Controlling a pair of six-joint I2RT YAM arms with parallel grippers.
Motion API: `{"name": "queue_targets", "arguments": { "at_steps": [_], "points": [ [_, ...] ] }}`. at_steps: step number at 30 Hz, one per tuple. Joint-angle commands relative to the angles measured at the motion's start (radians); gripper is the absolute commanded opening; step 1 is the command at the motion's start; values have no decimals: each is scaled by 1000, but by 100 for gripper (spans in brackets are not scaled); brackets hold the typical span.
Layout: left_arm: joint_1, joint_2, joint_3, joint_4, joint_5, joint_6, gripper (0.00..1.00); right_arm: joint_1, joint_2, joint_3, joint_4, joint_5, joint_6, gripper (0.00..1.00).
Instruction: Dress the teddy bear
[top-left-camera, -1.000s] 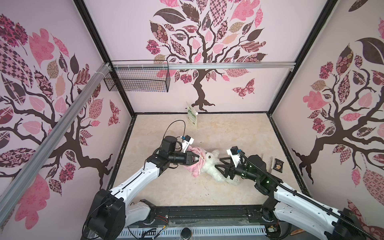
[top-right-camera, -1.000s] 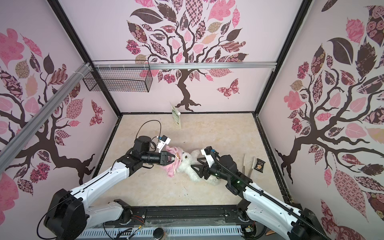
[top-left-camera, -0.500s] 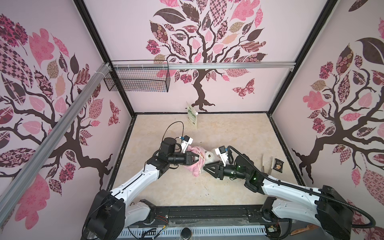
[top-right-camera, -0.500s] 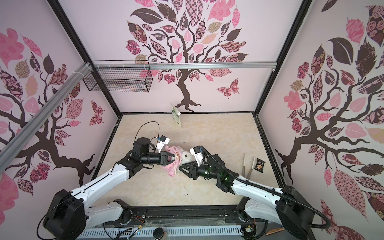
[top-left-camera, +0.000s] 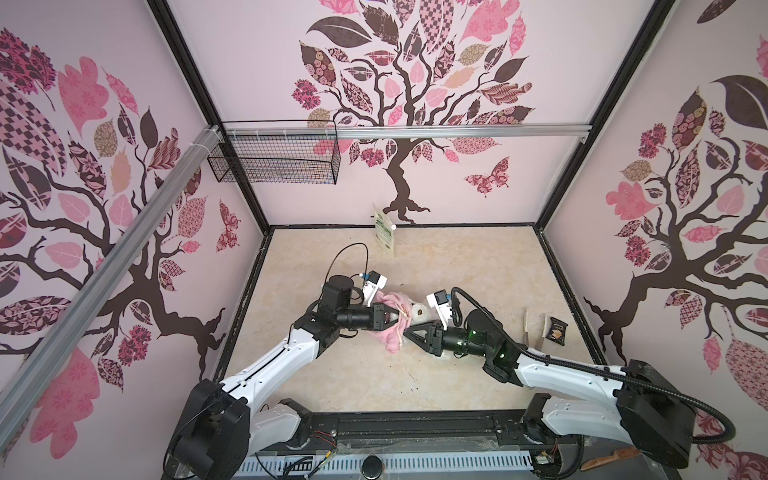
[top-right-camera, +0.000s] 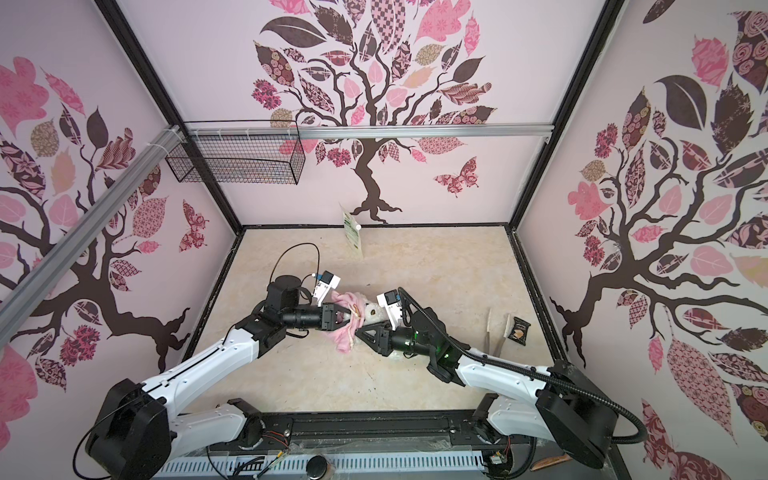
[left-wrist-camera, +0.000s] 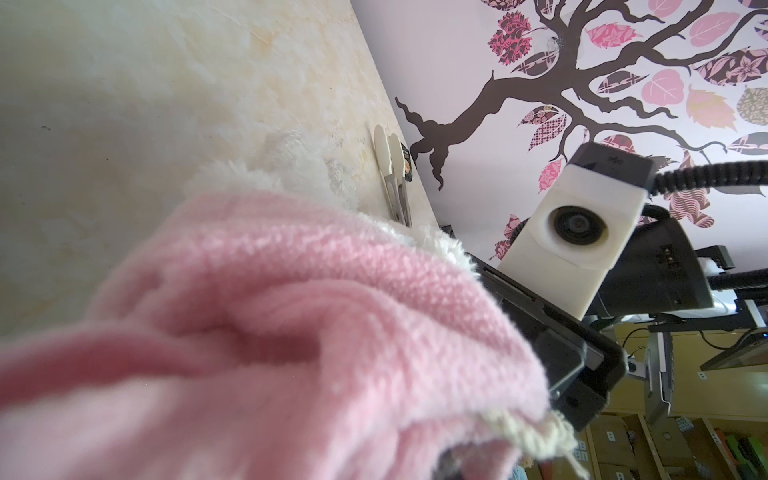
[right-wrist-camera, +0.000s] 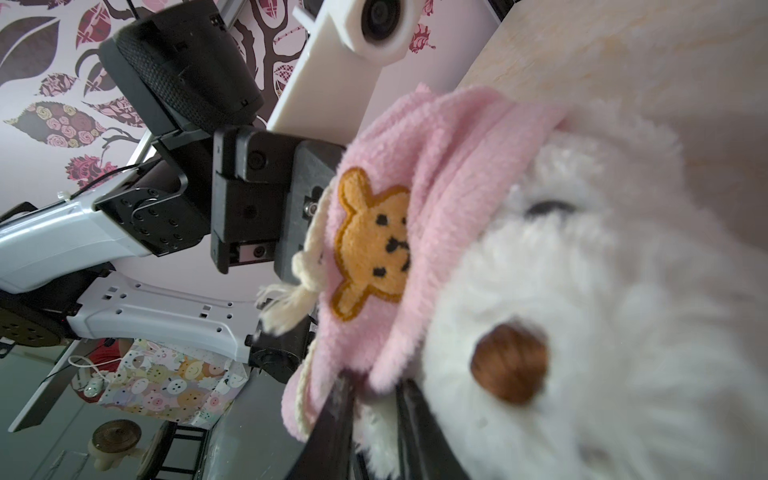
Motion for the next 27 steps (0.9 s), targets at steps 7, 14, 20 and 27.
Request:
{"name": "queue_targets", "arguments": {
  "at_steps": [7,14,20,27],
  "points": [
    [-14,-36,-13,41,10,15,0,4,43,49,80,8,17,12],
    [-5,-47,0,-52,-84,63,0,5,-57,-27,74,-6,14,0],
    [31,-63,-6,-70,-135,57,0,4,-144,-123,-24,11,9,0],
    [40,-83,-5,-70,-149,63,0,4,-227,-221,-170,101,-7,0]
  ]
}}
